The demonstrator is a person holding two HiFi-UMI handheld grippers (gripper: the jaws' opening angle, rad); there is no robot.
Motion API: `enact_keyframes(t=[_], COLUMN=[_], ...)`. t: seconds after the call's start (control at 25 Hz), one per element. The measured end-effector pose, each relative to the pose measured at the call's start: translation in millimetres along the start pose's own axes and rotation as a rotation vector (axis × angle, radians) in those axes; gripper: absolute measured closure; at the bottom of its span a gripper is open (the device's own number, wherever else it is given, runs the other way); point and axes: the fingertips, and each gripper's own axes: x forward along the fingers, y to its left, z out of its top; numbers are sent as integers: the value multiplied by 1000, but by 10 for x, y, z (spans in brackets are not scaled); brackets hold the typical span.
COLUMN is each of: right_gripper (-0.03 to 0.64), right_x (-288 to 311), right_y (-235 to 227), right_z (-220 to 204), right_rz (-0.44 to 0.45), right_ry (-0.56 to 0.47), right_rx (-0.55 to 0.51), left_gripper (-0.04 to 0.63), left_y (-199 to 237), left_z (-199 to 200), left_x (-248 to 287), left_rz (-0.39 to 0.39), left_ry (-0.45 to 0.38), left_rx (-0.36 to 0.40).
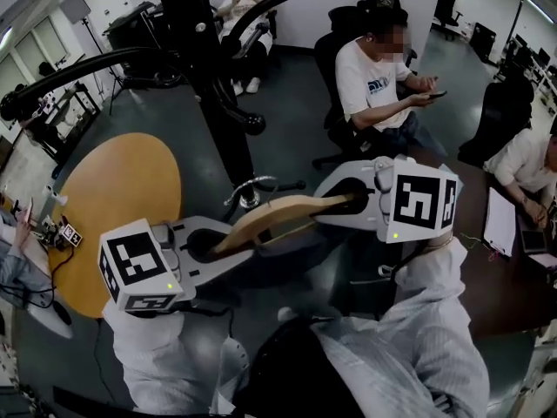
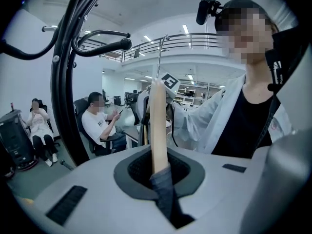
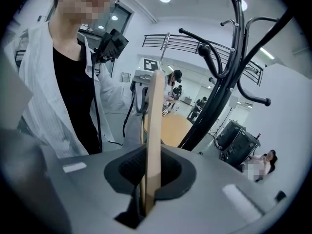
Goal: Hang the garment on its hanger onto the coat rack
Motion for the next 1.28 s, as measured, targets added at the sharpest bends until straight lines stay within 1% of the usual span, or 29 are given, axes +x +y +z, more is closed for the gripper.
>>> enact_keyframes(t=[0.28, 0.44, 0.6, 0.76, 0.96, 1.28], right_gripper=[594, 594, 594, 594, 594, 594], right_x=[-128, -142, -128, -194, -167, 36], right_y=[-247, -363, -430, -593, -763, -1050], right_z=[77, 107, 96, 97, 21, -194], right_rz=[-34, -15, -4, 21, 66, 125], right_ry=[1, 8, -2, -11, -5, -6], right_rx=[3, -8, -33, -39, -27, 2], left_gripper=[580, 580, 580, 580, 580, 580], left_y=[189, 263, 314, 444, 593, 943], left_z=[209, 258, 265, 374, 392, 232], left_x=[-51, -83, -85, -84, -63, -30], left_rz=[17, 35, 69, 91, 88, 127], left_ry=[-2, -18, -16, -15, -5, 3], left_rx=[33, 23, 27, 4, -13, -75])
